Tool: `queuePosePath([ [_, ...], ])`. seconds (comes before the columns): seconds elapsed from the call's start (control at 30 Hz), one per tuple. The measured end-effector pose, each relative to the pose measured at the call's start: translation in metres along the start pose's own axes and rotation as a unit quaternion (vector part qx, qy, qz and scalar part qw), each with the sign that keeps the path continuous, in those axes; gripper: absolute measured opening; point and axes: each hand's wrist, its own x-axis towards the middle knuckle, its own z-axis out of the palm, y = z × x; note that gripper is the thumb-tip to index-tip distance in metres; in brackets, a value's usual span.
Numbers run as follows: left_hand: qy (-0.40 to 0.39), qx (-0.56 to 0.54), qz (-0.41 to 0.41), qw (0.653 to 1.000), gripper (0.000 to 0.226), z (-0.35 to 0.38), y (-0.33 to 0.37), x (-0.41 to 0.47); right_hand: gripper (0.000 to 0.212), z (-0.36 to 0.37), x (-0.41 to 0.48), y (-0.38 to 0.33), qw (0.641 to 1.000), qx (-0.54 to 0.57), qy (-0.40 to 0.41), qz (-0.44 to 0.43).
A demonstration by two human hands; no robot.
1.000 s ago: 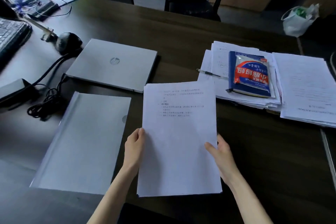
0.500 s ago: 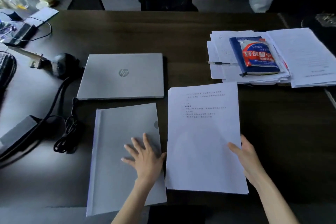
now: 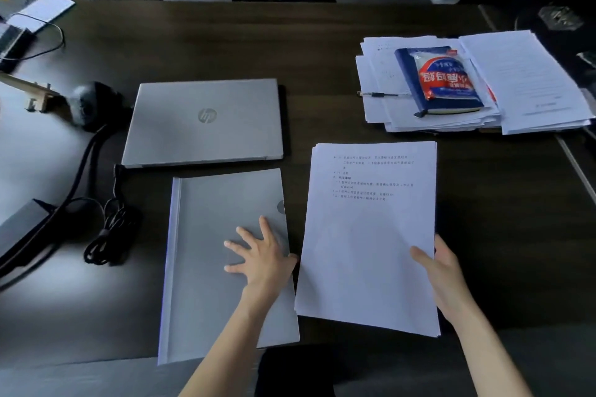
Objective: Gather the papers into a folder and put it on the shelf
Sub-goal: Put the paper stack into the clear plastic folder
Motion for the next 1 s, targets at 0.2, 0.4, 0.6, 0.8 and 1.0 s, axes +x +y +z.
queuePosePath([
  [0.2,-0.001,-0.11,0.088,0.99,0.016,-0.03,-0.032,-0.006,0.034,-0.003,0.0,-0.007,1.0,-0.011,-0.023,0.002],
  [0.4,0.103,-0.123,0.128,0.979,0.043,-0.038,-0.05,-0.023,0.033,0.033,-0.002,0.005,0.997,-0.018,-0.07,0.022],
  [0.6,0.156,-0.145,0.143,0.966,0.044,-0.053,-0.048,-0.041,0.034,0.091,-0.007,0.018,0.992,-0.045,-0.113,0.021],
  [0.8,0.137,-0.166,0.141,0.966,0.045,-0.053,-0.044,-0.049,0.034,0.132,-0.008,0.026,0.986,-0.093,-0.139,0.028],
  [1.0,0.108,-0.153,0.123,0.974,0.051,-0.055,-0.04,-0.051,0.029,0.158,-0.01,0.024,0.98,-0.129,-0.145,0.037],
])
